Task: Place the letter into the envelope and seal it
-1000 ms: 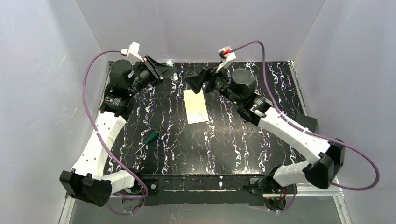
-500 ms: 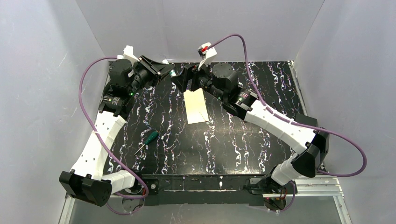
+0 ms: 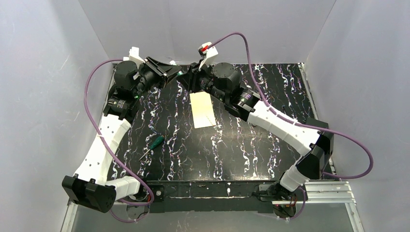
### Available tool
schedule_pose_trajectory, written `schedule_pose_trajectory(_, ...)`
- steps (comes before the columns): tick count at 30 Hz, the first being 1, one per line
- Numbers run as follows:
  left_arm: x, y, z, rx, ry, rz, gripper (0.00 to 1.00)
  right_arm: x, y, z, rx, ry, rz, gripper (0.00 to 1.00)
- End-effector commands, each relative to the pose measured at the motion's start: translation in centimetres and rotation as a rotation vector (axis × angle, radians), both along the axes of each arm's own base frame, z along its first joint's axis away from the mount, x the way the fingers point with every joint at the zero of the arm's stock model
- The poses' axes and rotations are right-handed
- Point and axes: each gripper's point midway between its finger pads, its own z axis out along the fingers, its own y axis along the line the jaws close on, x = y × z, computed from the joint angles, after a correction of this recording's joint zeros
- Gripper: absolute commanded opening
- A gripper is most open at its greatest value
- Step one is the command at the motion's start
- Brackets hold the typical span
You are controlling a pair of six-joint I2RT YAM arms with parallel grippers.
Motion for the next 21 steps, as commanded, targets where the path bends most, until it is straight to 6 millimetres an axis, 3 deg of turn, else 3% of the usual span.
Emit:
schedule_pose_trajectory(1,-0.8,-0.3,1.2,-0.014,-0.046,-0.035,0.00,0.9,-1.1,3.1,0.065,-0.043,-0.076,0.25)
schedule_pose_trajectory(2,-0.9,-0.3,1.1,-0.012,-0.046,-0.036,0.00,0.8,-1.2,3.3,0.076,-0.051,-0.073,0.20)
schedule_pose_trajectory(8,-2.4,-0.9,2.0,0.036,-0.108,-0.115,0.54,-2.7,-1.3,4.4,0.016,-0.167,0.130,0.07)
schedule_pose_trajectory(11,-3.7,-1.2,1.8,0.118,-0.136,-0.196,0.73,-4.4,-2.0,3.5,-0.067,-0.176,0.221,0.04)
schedule_pose_trajectory(16,-5.7,-2.5,2.4,0.074,-0.119,-0.403,0.81,-6.7,-3.6,3.7,-0.140,-0.209,0.335,0.01)
schedule_pose_trajectory(21,-7.7,-4.0,4.3,-0.035,-0.155,-0.600,0.69,-7.3,-4.3,3.5,-0.185,-0.205,0.387,0.01)
